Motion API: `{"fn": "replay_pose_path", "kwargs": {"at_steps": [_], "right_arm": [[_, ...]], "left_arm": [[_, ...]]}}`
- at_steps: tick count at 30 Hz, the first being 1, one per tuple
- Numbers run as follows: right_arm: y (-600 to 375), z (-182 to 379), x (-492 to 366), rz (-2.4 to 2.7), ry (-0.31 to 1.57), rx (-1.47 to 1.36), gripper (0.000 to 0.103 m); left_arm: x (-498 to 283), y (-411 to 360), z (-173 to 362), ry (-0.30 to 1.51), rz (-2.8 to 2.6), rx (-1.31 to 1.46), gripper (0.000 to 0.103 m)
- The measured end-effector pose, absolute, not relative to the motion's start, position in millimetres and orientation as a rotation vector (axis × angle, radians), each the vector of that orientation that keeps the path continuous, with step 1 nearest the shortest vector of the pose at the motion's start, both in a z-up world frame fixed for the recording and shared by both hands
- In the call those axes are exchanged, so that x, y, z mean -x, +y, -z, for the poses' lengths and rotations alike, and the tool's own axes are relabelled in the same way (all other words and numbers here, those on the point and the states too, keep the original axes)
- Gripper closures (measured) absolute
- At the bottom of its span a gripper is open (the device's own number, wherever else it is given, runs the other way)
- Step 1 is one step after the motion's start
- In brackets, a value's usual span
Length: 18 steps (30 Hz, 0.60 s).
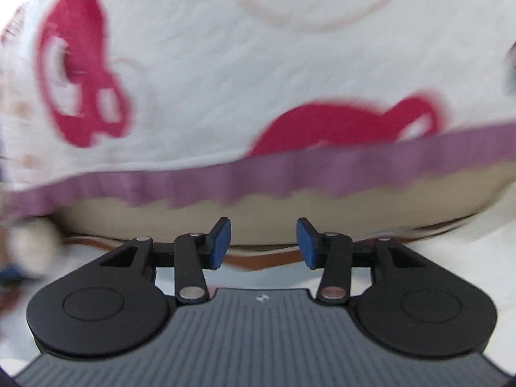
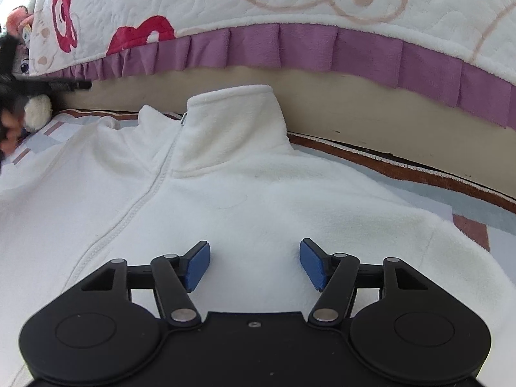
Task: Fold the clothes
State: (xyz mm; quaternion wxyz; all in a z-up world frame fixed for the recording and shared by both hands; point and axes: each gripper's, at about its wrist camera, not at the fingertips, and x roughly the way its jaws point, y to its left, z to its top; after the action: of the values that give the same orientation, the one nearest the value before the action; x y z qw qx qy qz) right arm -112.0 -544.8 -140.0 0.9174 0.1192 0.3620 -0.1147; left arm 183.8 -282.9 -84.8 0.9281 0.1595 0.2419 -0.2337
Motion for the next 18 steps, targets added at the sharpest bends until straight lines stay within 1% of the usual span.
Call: {"fn": "replay_pose_path", "kwargs": {"at_steps": [2, 4, 10, 11, 12, 13, 16, 17, 18], "right_arm": [[-552.2, 136.0, 112.2, 0.243, 0.741, -0.297, 0.036], [-560.7, 131.3, 115.7, 0.268, 0.726, -0.330, 0.036], [-586.4, 124.5, 131.2, 0.387, 0.701, -0.351, 0.036], [-590.2, 125.6, 132.7, 0.395, 0.700, -0.367, 0.036], [-592.8, 126.9, 133.6, 0.398, 0.698, -0.380, 0.036], [-594.6, 128.5, 133.9, 0.396, 0.697, -0.392, 0.036], [-593.7, 133.1, 132.5, 0.390, 0.708, -0.395, 0.036], [-592.4, 134.7, 131.4, 0.386, 0.714, -0.389, 0.036], [-591.0, 135.6, 130.5, 0.384, 0.718, -0.380, 0.036]], "left_arm": [[-183.1, -293.1, 81.0, 0.586, 0.674, -0.288, 0.043], [-180.7, -308.2, 91.1, 0.667, 0.796, -0.281, 0.042], [-169.5, -355.6, 137.1, 0.760, 0.851, -0.429, 0.042], [-169.5, -359.2, 141.2, 0.778, 0.857, -0.426, 0.041], [-169.6, -362.4, 144.8, 0.793, 0.861, -0.419, 0.036], [-171.1, -364.0, 147.0, 0.803, 0.860, -0.397, 0.034], [-180.7, -365.9, 152.5, 0.866, 0.865, -0.309, 0.032], [-180.9, -365.2, 151.7, 0.862, 0.864, -0.297, 0.031], [-181.2, -364.5, 150.9, 0.857, 0.864, -0.284, 0.033]]}}
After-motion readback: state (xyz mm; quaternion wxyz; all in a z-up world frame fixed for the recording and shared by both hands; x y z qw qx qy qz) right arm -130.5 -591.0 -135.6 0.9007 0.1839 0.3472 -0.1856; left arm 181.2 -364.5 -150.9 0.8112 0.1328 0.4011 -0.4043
